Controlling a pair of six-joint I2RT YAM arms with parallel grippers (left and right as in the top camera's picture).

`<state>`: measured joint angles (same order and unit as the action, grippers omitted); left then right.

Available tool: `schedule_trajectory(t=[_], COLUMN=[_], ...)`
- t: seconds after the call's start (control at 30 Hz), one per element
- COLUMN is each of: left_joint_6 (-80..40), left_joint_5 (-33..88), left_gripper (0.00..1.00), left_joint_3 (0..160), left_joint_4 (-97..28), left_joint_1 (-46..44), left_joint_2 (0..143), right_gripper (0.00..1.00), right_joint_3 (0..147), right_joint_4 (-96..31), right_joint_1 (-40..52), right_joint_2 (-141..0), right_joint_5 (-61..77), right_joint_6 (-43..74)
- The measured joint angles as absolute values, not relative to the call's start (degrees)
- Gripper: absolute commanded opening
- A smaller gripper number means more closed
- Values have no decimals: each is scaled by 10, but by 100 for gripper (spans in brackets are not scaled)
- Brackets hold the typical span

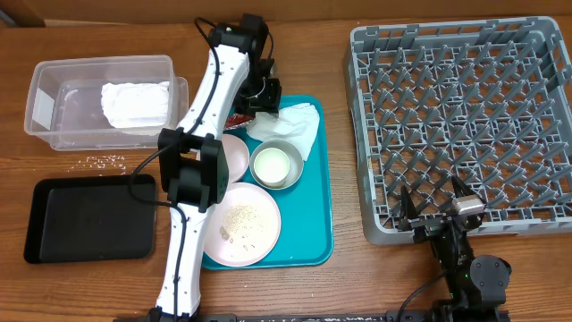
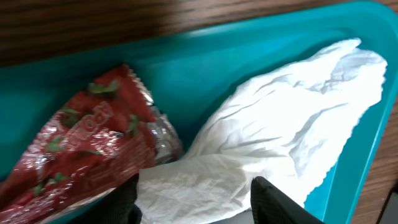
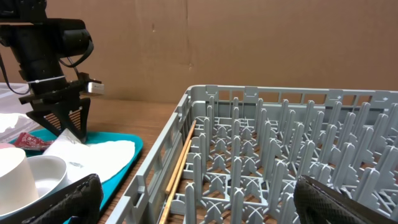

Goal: Sort waste into correct bins and load items into the dishwasher
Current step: 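Return the left gripper to the tray and grasp the second napkin, then carry the napkin to the clear bin and release it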

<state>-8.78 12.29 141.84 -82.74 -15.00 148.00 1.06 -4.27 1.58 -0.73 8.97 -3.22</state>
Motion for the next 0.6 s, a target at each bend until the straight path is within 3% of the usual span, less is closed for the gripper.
schedule_trajectory(t=[0.1, 0.4, 0.6], left_joint_6=[-87, -87, -111], left_joint_5=[125, 124, 117], left_gripper=[4, 4, 4], left_joint_3=[1418, 1428, 1522], left_joint_4=[-829, -869, -903], left_joint_1=[-150, -147, -133], left_joint_2=[1480, 1480, 1469], right_gripper=[100, 100, 100], right_joint_3=[11, 11, 11], right_joint_4=[-43, -43, -43], right_joint_1=[16, 16, 16], right_joint_2=[-7, -7, -7], right_joint_5=[90, 90, 90], right_joint_6=[-32, -32, -32])
